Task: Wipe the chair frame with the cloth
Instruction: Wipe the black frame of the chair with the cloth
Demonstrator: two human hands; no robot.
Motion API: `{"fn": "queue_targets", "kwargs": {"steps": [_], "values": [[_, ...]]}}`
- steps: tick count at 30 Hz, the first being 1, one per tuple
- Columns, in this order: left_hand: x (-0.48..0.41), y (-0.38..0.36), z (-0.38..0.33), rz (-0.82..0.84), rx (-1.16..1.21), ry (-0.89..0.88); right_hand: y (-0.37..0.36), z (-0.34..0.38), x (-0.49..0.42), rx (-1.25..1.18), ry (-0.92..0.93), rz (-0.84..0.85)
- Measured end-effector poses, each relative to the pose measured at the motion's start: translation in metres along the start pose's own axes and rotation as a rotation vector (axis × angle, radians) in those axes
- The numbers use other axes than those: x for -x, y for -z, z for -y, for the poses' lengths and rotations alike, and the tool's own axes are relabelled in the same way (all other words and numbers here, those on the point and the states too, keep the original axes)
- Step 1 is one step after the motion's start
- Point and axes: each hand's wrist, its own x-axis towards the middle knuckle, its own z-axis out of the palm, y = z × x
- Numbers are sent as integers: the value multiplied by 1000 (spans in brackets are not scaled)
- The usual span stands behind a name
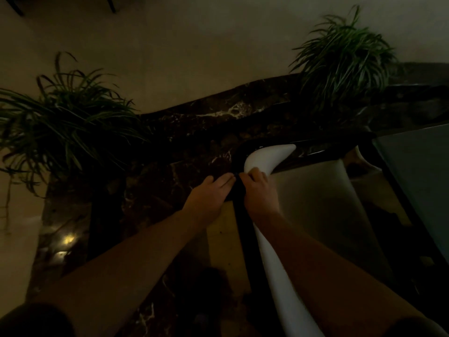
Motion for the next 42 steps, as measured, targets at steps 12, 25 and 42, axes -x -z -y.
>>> {"fn": "queue_targets", "kwargs": {"steps": [12,25,42], "values": [[134,-53,-115,94,70,-48,6,-5,195,-55,-40,126],[229,-84,-209,167,142,-13,8,-17,328,-54,-14,168],[278,-100,-258,261,93,-151,1,-21,422,-126,-191,186]]}}
